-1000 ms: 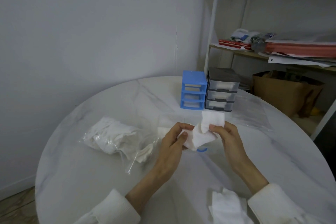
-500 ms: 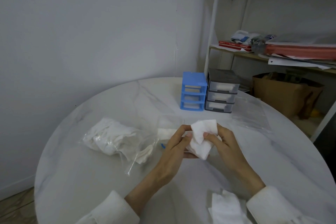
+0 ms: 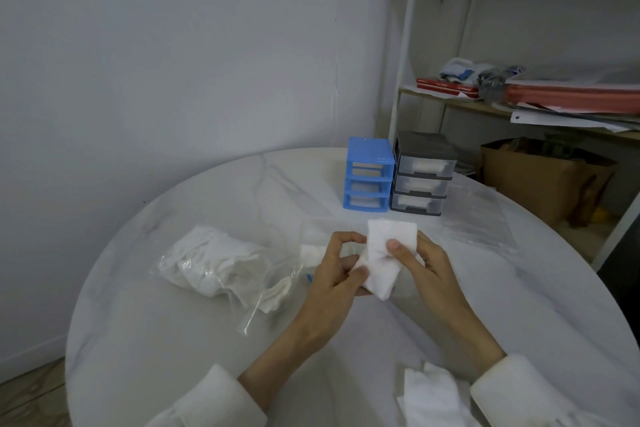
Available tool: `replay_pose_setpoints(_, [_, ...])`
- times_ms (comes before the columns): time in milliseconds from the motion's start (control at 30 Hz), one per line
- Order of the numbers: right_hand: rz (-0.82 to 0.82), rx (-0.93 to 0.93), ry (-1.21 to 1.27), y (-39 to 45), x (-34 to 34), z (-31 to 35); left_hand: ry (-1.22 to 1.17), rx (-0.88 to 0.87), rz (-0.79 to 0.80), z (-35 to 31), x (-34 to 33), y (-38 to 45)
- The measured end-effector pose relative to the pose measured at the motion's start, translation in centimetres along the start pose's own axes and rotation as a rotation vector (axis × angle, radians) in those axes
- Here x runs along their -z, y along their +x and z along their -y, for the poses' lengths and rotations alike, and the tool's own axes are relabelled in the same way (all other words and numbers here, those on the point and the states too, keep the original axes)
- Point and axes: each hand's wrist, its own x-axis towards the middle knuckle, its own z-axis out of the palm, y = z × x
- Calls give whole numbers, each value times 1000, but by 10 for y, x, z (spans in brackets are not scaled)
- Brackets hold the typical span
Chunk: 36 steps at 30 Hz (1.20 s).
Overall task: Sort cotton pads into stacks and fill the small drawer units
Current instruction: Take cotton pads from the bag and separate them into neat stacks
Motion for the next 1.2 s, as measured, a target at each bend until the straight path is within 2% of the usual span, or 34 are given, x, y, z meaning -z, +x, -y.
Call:
replay_pose_setpoints(267, [-141,31,-8,3,3,2,153,-70,-145,13,4,7])
replay_pose_setpoints(633, [-71,78,33,0,4,2,207,-116,-212,17,6,9])
replay_pose_setpoints(867, [-7,-30,157,-1,2,4,163,-113,-246,18,6,11])
replay_pose_setpoints(1200, [8,136,-99,2,0,0,108,-37,-194,21,6,10])
